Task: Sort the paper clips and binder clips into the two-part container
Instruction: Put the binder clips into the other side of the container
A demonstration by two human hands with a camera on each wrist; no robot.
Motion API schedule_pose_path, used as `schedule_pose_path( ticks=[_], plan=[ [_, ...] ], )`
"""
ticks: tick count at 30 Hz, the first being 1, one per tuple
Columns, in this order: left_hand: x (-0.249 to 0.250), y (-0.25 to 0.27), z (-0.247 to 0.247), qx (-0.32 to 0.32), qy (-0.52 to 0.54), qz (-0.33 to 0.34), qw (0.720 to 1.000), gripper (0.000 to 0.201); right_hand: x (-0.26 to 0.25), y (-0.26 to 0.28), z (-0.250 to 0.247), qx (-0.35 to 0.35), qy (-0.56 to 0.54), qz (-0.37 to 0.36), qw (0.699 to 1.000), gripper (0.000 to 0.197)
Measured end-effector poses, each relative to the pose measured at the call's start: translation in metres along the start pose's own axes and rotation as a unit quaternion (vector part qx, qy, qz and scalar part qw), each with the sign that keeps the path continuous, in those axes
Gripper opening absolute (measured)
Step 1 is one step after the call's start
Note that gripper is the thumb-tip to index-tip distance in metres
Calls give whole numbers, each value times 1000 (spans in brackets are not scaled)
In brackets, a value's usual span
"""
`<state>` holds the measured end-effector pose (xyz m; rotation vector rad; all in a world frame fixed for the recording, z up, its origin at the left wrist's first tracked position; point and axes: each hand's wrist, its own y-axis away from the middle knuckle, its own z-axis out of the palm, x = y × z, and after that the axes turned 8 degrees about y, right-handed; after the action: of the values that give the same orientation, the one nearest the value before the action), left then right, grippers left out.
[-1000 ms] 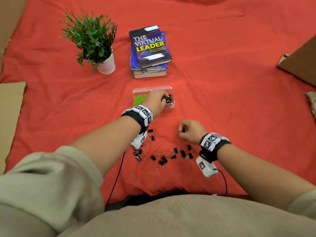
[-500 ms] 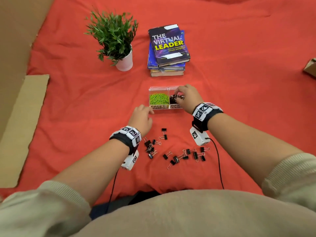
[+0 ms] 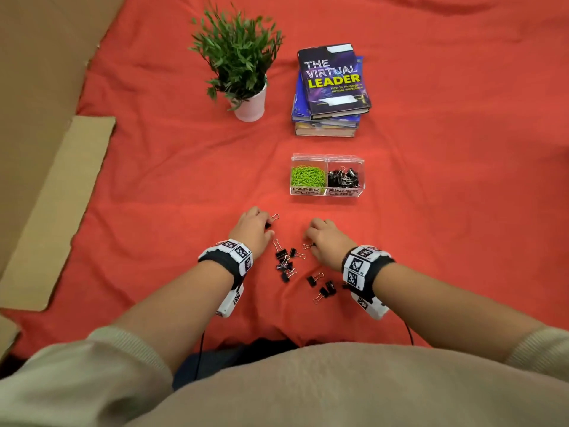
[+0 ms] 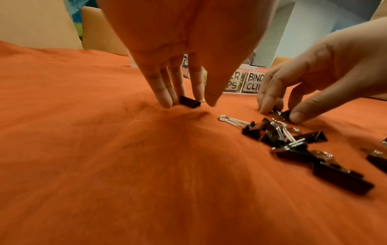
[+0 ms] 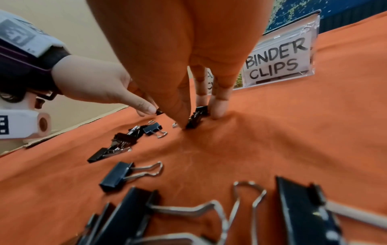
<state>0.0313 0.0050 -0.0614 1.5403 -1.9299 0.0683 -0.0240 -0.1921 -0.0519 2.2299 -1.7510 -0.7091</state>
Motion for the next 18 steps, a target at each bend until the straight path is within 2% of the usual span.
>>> schedule_pose_path(
  ticks=[3,9,11,14,18],
  plan=[
    [5,-2,0,4,-8,-4,1000,21,0,0,0,11,-38,32,999,30],
    [10,0,-6,-31,50,-1,998,44,1,-2,-3,-23,-103,40,994,23],
    [10,6,-10,-57,70,28,996,47,0,-2,-5,-1,-133,31,991,20],
    [9,12,-13,-107,22,98,989,46,-11,-1,-8,9,-172,-4,985,25],
    [12,17,-14,-167,-27,138,976,44,-25,-6,-2,-17,-98,-62,993,36]
  ],
)
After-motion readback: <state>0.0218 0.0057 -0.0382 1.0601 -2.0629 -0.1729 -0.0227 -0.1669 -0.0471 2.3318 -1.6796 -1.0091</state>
